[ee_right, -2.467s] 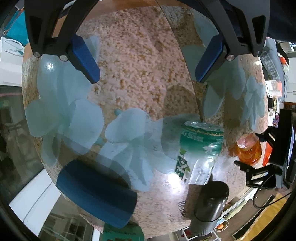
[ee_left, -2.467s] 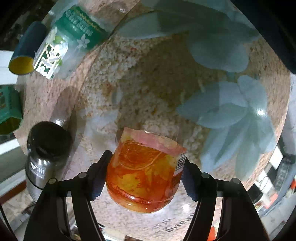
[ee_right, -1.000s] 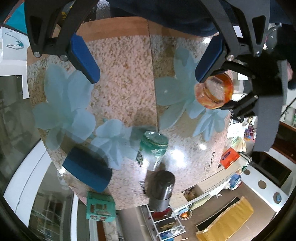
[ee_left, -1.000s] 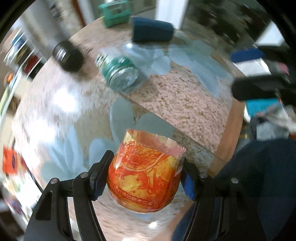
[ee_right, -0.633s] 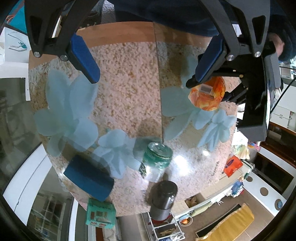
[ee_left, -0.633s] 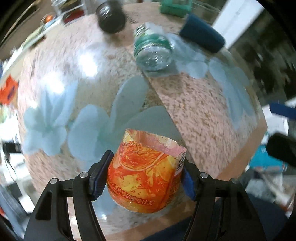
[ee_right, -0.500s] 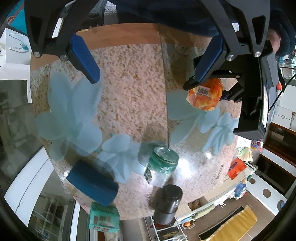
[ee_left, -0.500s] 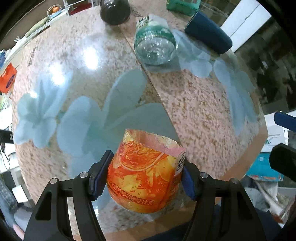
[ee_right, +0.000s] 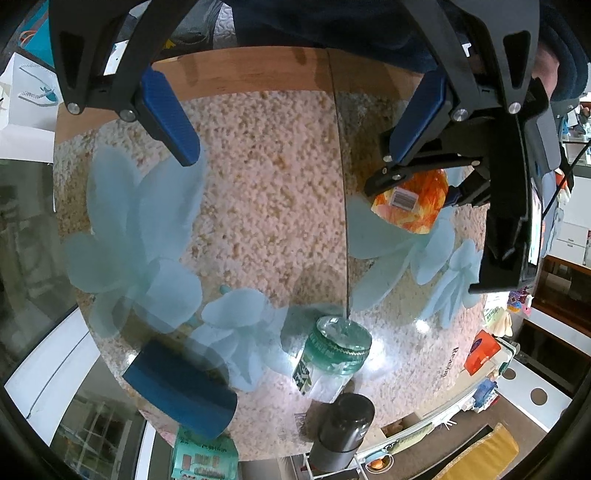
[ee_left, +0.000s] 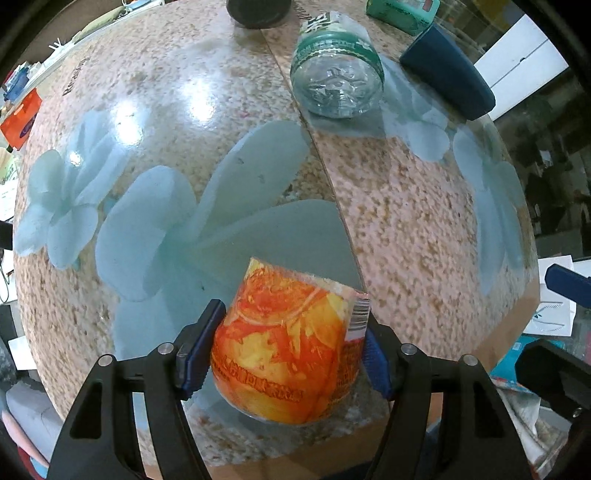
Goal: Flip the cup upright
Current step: 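Lift the orange cup with the left gripper and carry it toward the right tool, then lower the orange cup onto the table and open the left gripper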
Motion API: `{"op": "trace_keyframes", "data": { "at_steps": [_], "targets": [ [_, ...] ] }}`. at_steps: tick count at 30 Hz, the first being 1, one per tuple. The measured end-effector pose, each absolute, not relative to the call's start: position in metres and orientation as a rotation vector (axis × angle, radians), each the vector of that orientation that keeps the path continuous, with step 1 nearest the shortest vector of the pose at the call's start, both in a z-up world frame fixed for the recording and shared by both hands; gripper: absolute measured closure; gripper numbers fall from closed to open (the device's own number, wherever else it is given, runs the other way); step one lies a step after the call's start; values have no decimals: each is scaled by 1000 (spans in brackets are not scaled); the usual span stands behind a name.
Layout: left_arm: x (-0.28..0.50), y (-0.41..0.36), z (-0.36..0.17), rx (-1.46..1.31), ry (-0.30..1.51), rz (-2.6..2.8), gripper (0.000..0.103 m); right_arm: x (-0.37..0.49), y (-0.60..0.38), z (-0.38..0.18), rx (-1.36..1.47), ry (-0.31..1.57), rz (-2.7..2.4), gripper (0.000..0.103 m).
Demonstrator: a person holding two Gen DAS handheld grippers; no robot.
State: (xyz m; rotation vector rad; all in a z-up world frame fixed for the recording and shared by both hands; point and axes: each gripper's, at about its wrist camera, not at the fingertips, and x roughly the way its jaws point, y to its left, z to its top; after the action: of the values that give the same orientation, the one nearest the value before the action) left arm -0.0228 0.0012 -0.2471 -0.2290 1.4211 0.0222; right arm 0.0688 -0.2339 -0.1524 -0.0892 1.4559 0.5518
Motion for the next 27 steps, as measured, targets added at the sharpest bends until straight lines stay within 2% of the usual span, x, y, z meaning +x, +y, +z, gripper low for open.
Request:
{"op": "trace_keyframes", "data": {
  "at_steps": [6, 9, 14, 27],
  "targets": [
    [-25, 14, -247, -244, 1435, 8, 27, 70, -234, -153, -96, 1462, 550, 0],
    [-27, 16, -250, -279, 1440, 4, 20, 71, -233, -152, -100, 1461, 554, 0],
    [-33, 21, -255, -281, 1455, 31, 0, 68, -232, -155, -97, 1464, 560, 0],
    [-40, 35, -238, -254, 1434, 17, 0, 70, -240, -145, -32, 1456, 555, 0]
  ]
}}
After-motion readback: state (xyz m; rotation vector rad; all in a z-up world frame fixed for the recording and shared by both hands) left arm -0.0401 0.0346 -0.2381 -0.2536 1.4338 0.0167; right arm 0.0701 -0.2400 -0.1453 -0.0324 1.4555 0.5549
